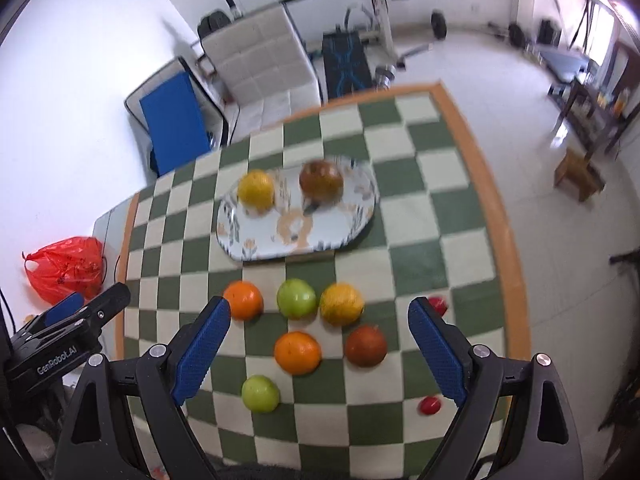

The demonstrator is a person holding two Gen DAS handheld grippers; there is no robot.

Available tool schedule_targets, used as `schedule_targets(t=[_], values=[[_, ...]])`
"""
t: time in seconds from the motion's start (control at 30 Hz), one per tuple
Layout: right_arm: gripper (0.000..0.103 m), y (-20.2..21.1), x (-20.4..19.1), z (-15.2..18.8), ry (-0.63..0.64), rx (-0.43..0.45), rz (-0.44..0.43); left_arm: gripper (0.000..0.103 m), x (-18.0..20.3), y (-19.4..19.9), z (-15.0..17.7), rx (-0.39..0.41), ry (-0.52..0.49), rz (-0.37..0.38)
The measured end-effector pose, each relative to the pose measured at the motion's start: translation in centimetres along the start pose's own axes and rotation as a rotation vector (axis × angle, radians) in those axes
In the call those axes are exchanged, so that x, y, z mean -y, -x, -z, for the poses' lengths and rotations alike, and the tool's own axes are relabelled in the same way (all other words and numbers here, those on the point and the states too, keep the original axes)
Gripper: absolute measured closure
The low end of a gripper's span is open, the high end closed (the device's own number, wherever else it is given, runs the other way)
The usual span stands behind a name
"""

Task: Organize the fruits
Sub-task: 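Open both tools and raise them away from the plate, then grasp an orange with the right tool while the left tool grasps a green apple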

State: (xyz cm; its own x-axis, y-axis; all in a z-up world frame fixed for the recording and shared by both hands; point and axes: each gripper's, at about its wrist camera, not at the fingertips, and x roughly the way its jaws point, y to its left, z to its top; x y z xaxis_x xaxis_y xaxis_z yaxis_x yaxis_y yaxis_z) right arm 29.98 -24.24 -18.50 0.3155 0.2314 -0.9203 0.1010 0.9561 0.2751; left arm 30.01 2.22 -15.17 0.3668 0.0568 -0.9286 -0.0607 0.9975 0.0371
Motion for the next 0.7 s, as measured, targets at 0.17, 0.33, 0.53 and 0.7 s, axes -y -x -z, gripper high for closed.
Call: schedule_targets(t=[0.17, 0.33, 0.53, 0.7], values=[[0.012, -8.5, 0.3, 3.0, 0.005, -0.201, -0.039, 0.000, -0.7, -5.7, 2.8, -0.154, 0.006, -0.053], [0.020, -17.5, -1.7, 6.3, 0.069, -0.361, -0.016, 0.000, -2.4, -11.7, 6.3, -0.311, 0.031, -0.149], [0.035, -23.6, -3.6, 8.5, 0.161, -0.443, 0.013, 0.000, -4.2, -14.8, 8.9, -0.417, 0.054, -0.170], [0.035, -22.9, -3.1, 10.3, 0.211, -0.476, 0.044, 0.000, -3.5, -14.9, 9.8, -0.460, 0.023, -0.096]])
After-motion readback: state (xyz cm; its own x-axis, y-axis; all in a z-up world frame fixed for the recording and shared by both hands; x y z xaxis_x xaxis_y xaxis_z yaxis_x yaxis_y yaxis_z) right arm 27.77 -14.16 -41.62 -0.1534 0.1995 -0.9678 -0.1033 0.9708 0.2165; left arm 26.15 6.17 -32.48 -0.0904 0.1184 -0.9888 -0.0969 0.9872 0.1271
